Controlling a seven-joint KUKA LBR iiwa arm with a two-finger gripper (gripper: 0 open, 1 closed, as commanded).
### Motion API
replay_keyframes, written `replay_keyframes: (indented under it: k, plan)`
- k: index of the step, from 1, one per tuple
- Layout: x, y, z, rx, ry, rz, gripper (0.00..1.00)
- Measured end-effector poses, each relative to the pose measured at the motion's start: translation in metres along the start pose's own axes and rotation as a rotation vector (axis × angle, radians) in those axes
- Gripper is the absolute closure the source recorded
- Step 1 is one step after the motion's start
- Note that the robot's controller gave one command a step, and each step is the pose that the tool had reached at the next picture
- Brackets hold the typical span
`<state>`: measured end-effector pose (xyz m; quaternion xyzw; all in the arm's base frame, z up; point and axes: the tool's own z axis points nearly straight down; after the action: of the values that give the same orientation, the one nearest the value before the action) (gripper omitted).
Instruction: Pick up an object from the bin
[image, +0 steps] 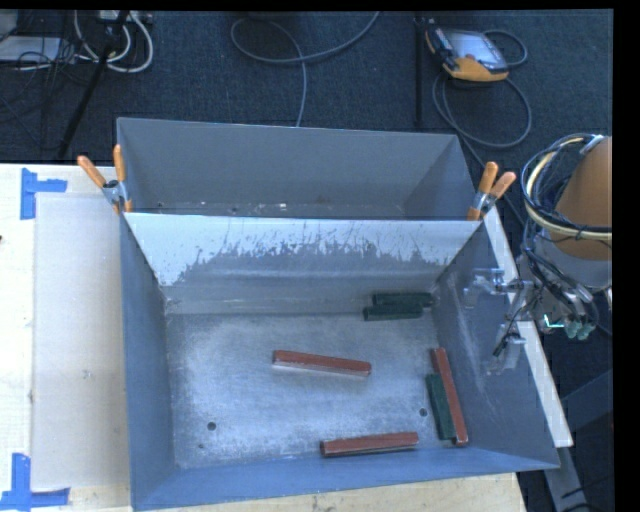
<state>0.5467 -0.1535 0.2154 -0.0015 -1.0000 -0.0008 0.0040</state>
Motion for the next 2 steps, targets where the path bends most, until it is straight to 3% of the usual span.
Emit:
replay_keyframes:
  k: [1, 2]
  plan:
    - [0.027, 0.031, 0.107, -0.002, 0.002, -0.037, 0.00]
    - [-0.007, -0.002, 0.142, 0.002, -0.007, -0.257, 0.00]
